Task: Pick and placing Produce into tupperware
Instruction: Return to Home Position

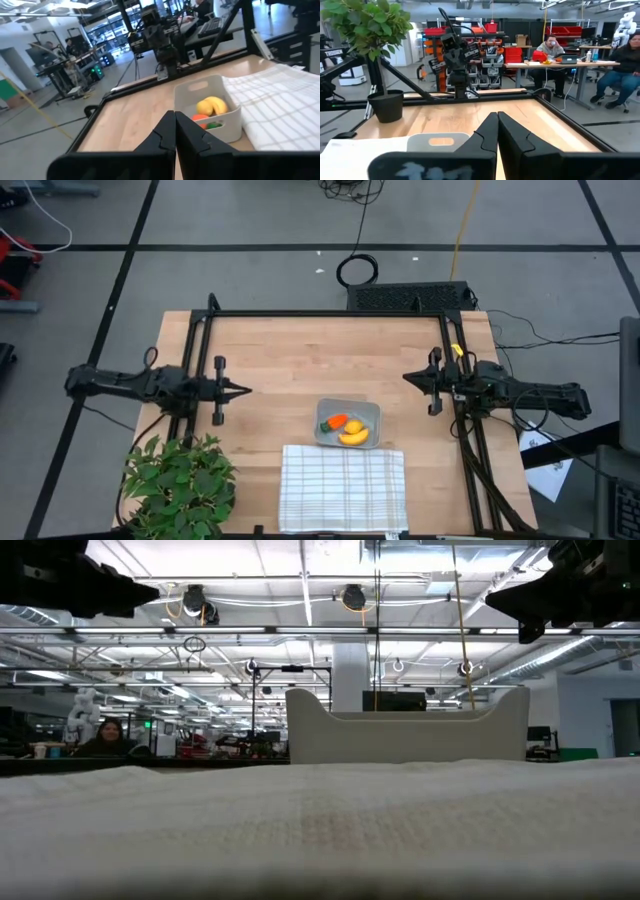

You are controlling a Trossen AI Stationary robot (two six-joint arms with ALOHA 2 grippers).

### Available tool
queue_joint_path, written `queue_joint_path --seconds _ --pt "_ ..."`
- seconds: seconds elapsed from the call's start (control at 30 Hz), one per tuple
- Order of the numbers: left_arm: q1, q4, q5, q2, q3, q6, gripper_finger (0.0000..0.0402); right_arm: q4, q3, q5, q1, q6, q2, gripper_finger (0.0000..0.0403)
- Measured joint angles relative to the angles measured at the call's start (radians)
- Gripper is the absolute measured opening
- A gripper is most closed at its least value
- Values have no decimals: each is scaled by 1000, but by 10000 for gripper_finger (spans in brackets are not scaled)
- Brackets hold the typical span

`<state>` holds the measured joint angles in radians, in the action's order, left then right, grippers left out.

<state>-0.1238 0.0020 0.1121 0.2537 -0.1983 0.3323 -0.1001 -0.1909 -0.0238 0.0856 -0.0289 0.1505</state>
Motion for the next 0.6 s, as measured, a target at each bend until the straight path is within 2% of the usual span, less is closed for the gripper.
queue_joint_path --seconds 0.37,0.6 --pt "96 55 -137 -81 104 -39 0 9 0 2 0 -9 0 0" --pt "115 51 -141 -147 177 -72 0 17 0 2 0 -25 0 0"
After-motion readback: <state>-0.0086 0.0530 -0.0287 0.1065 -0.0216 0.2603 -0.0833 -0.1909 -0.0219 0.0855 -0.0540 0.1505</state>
